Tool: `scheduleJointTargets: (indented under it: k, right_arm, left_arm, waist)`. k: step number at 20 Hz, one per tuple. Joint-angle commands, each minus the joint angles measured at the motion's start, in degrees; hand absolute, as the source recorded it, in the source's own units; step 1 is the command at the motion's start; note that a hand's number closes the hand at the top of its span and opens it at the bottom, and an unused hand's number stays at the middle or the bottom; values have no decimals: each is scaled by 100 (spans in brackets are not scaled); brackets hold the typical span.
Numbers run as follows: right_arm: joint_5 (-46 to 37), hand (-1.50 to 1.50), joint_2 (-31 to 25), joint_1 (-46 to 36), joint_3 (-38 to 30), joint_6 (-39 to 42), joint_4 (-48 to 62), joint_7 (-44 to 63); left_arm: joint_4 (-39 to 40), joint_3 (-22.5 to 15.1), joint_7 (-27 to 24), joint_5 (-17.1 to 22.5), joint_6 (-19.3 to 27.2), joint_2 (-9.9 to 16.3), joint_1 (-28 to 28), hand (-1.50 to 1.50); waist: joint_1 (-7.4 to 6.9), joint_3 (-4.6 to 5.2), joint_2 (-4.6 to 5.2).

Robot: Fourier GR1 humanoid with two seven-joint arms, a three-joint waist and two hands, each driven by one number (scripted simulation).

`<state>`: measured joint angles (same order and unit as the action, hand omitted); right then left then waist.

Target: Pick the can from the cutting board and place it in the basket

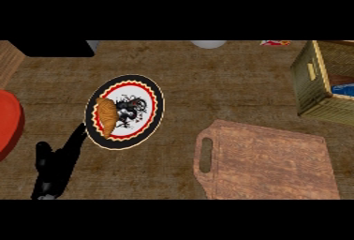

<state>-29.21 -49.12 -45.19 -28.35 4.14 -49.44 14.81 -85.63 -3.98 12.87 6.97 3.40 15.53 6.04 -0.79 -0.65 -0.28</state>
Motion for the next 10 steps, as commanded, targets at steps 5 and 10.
scheduleJointTargets:
  k: [5,10]
  right_arm:
    - [419,-150,-331,-156,-543,-187,378,-254]
    - [657,-150,-755,75,-934,-103,418,-60]
  left_arm:
    - [374,-32,364,-91,86,-139,129,0]
    - [231,-159,147,-247,190,-307,475,0]
  waist:
    - [56,63,37]
    - [105,65,13]
